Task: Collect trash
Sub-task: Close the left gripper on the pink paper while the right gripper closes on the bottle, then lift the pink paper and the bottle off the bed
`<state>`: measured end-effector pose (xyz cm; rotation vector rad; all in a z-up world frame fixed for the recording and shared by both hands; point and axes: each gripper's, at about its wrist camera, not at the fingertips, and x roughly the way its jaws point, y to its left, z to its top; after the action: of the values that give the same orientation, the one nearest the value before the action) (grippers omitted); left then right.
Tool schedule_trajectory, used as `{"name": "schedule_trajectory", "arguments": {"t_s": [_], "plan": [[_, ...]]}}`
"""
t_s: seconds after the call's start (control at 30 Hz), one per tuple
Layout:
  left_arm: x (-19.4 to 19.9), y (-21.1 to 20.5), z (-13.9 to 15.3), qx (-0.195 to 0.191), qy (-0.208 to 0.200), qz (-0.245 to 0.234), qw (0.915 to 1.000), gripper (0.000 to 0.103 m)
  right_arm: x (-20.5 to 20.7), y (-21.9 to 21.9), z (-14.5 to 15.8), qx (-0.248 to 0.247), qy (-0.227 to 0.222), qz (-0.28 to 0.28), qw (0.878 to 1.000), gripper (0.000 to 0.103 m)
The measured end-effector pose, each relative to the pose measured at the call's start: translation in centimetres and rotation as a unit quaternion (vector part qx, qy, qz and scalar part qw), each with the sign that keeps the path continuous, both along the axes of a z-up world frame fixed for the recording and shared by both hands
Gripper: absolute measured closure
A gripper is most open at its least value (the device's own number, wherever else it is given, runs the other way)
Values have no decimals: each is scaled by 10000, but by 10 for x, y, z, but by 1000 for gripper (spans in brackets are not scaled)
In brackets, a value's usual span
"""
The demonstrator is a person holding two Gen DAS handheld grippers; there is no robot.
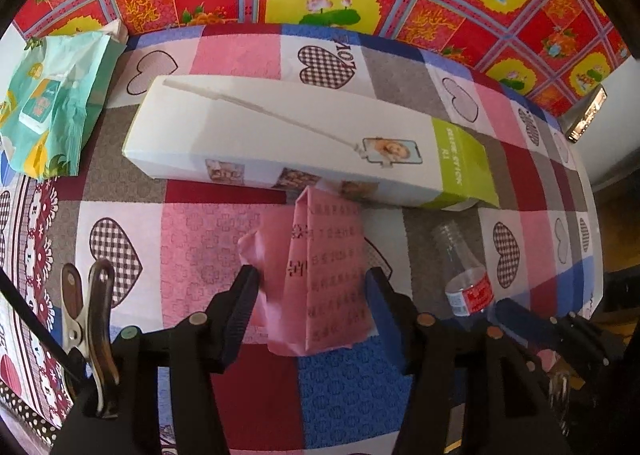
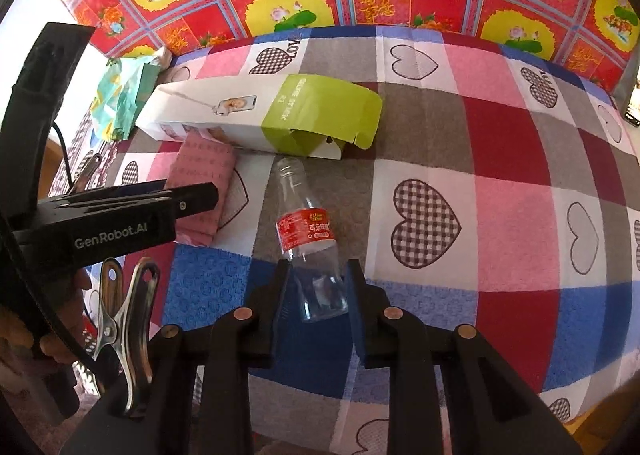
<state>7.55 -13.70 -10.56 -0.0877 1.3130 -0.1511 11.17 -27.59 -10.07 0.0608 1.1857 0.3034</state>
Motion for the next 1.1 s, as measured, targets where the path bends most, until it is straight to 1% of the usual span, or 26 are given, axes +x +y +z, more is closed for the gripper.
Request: {"name": "schedule_trajectory", "arguments": {"t_s": [0.13,0.23,0.47,0.6,0.67,0.77,0.97,1.1], "plan": [[1,-3,-1,82,-29,6,10000,42,1,3,-4,41,48,27,10000,74],[0,-9,-1,222,-69,-71,9997,41,0,5,-7,42,83,50,9999,74],[-3,-13,-2,321,-151,-225,9991,41,-3,4,-14,111,219,-38,9997,74],[-2,-14,-2,351,-159,-259,9989,41,-2,3,-16,84,199,-37,9998,74],[-2,-16,-3,441,-166,-312,9984,41,-1,3,-17,95,181,-52,9998,74],[-2,-17,-2,432,-190,-358,9982,46,0,3,-19,100,139,-100,9998,74],[-1,-16,-2,332,-193,-398,9985,51,-2,4,-22,116,70,-240,9996,74],[-1,-13,3,250,-136,-390,9988,56,-7,3,-17,330,126,-477,9982,74]]}}
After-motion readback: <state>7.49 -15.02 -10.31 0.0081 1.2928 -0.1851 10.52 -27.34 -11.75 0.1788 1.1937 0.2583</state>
